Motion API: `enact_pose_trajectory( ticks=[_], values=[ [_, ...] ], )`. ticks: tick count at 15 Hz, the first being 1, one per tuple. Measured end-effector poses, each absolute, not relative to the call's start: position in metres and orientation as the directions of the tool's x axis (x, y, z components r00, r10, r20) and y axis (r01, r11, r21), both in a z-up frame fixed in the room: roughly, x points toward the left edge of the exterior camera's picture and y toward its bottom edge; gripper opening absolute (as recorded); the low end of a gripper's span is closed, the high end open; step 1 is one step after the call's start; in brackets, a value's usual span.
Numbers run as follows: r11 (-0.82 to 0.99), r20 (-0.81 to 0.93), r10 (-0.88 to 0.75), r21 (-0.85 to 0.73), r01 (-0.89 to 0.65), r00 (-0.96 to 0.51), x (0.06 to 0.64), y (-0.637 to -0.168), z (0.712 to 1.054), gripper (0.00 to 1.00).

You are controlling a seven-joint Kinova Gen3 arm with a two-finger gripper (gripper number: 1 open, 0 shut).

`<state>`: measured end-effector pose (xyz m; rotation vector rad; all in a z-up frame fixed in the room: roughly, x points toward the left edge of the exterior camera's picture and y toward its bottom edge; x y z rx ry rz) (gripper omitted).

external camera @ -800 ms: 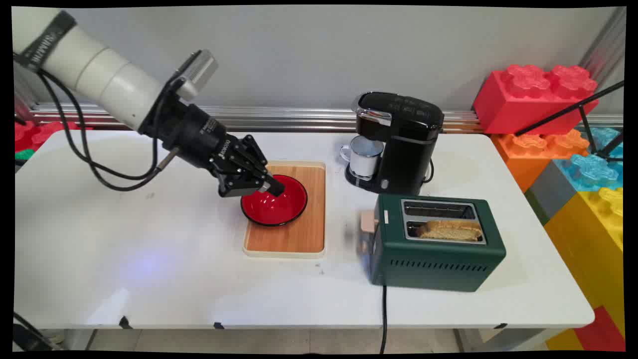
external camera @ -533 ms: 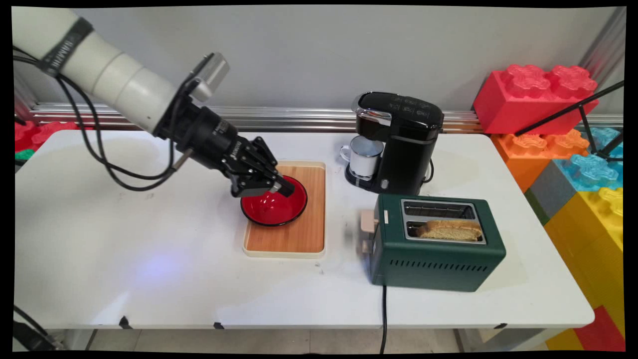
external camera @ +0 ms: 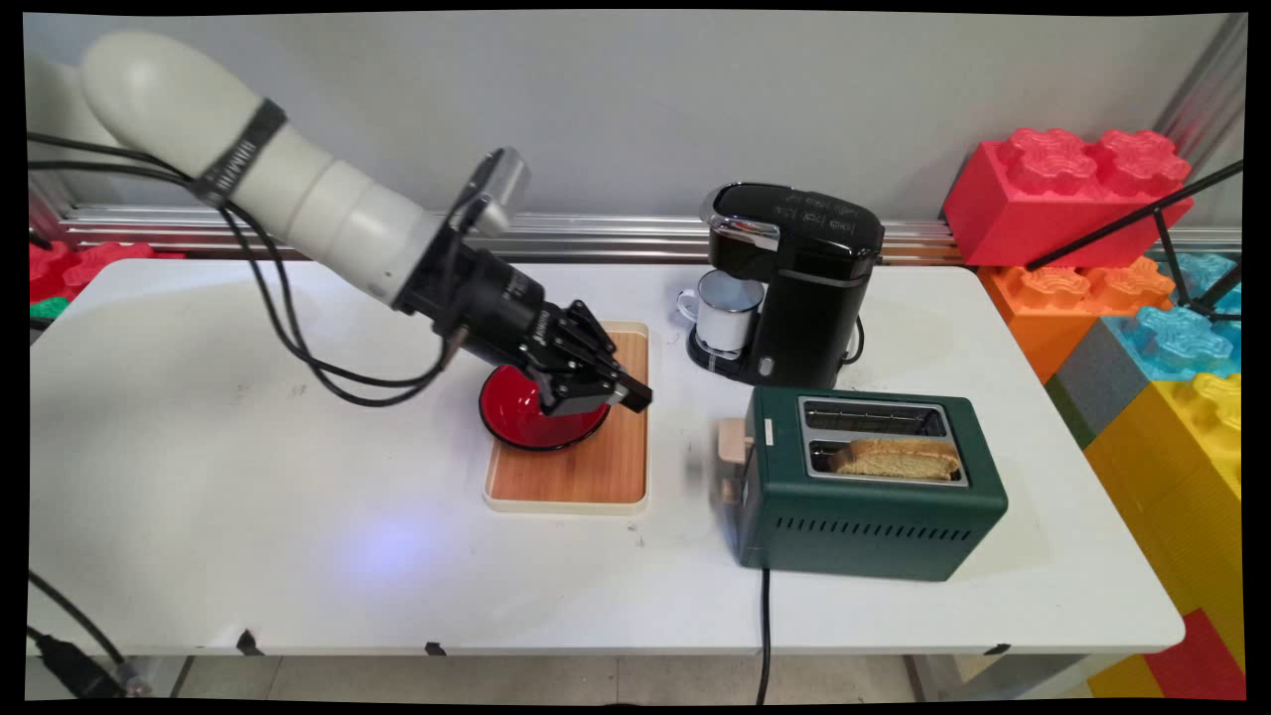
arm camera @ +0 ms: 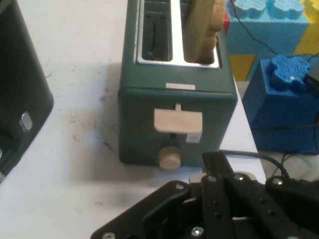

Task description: Press the toaster switch

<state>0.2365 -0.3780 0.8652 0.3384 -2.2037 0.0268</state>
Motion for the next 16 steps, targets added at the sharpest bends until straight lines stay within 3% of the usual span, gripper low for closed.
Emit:
enact_pose_trajectory(
  ticks=[16],
  values=[
    [0.958, 0.824, -0.234, 0.106, -0.265, -0.517, 0.176, -0.399, 0.813, 0.0]
  ],
)
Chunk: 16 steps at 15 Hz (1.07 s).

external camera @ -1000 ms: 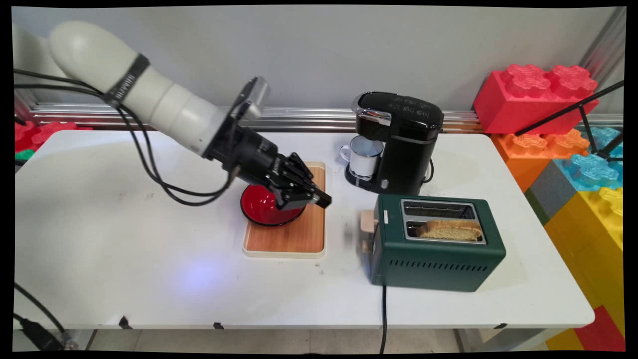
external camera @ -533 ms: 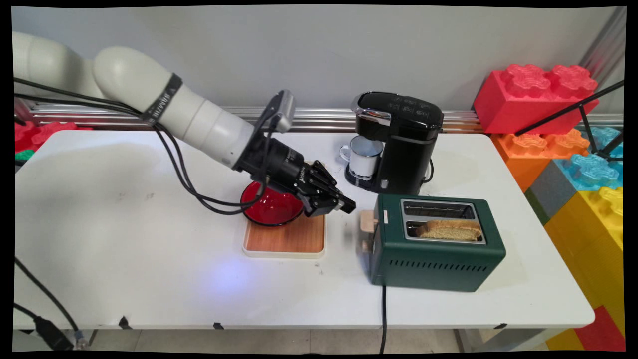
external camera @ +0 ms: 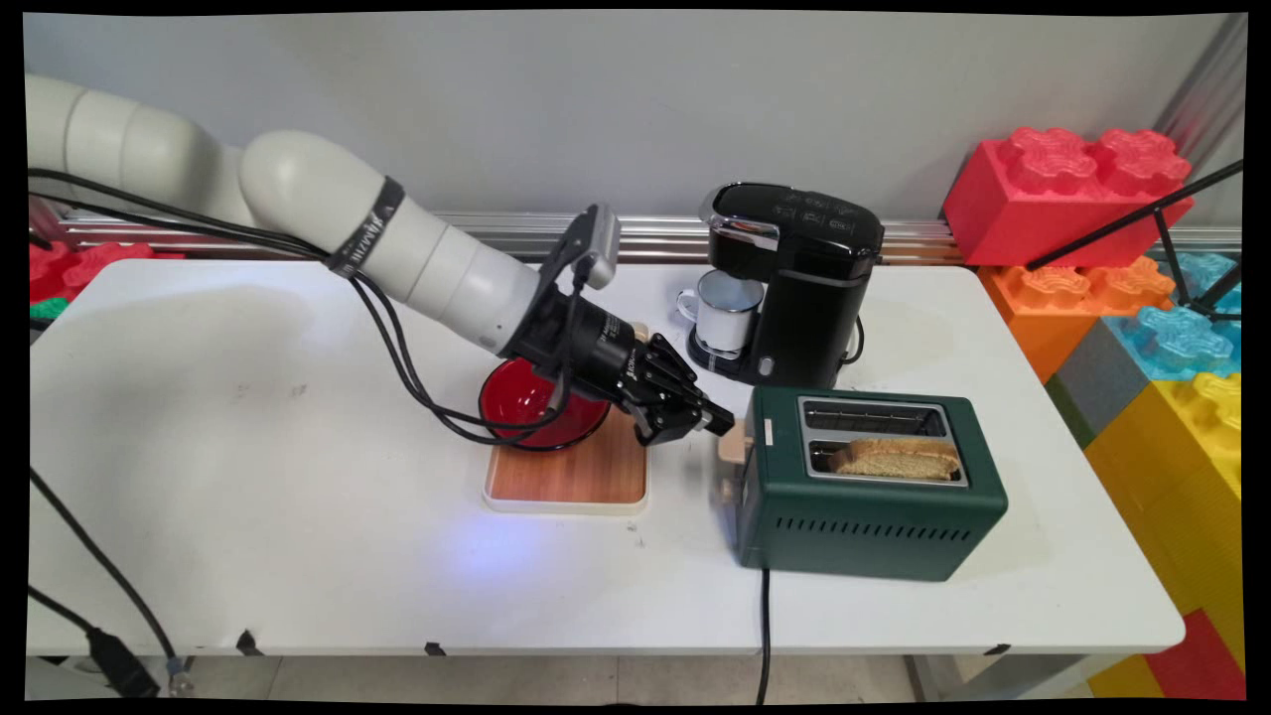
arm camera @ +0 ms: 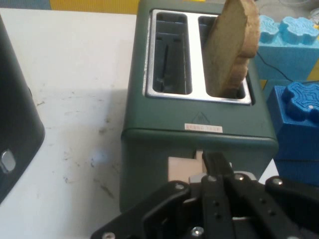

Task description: Press the toaster switch

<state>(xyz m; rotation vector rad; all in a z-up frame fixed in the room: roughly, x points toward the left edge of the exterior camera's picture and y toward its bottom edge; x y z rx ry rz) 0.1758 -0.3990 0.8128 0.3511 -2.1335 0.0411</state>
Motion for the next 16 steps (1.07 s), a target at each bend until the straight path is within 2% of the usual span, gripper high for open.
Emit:
enact_pose_trajectory(
  ticks=[16],
  values=[
    [0.964, 0.806, -0.216, 0.087, -0.25, -0.551, 0.166, -0.404, 0.771, 0.0]
  ],
)
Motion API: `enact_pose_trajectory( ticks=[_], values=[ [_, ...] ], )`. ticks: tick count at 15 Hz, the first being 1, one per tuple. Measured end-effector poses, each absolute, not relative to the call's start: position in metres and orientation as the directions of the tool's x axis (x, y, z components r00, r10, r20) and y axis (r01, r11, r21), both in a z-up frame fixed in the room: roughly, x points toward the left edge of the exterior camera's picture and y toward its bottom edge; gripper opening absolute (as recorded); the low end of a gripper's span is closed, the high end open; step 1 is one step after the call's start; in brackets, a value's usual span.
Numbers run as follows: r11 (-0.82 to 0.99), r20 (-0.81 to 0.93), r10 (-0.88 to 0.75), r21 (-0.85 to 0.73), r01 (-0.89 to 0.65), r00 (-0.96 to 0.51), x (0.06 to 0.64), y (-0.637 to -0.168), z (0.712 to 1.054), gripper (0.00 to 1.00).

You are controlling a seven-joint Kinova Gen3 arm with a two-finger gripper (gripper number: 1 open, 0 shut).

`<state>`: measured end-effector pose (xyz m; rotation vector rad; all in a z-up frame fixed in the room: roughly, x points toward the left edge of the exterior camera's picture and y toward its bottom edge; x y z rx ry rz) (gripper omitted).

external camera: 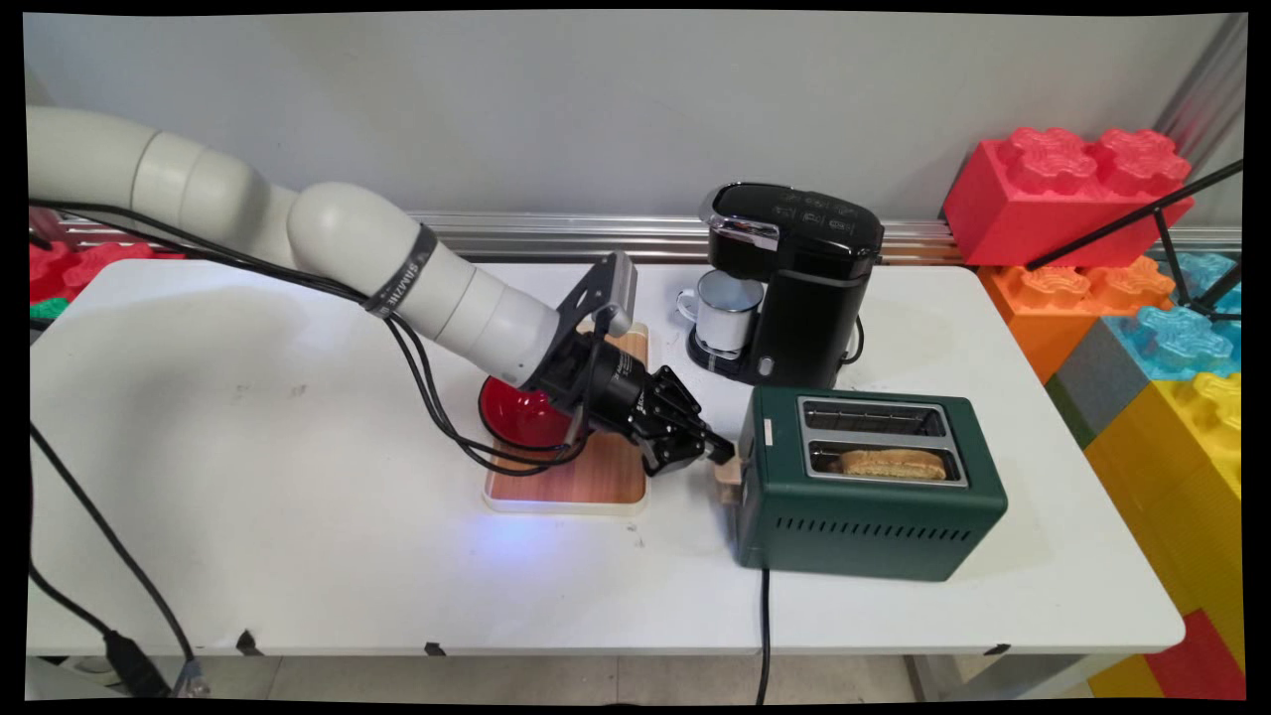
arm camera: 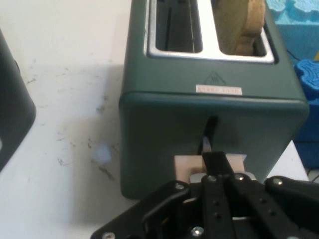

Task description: Press the toaster switch

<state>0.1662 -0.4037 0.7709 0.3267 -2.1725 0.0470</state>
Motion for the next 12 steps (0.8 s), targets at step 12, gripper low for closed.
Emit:
enact_pose_trajectory(
  ticks=[12],
  values=[
    [0.969, 0.805, -0.2, 0.079, -0.233, -0.559, 0.161, -0.404, 0.752, 0.0]
  ],
)
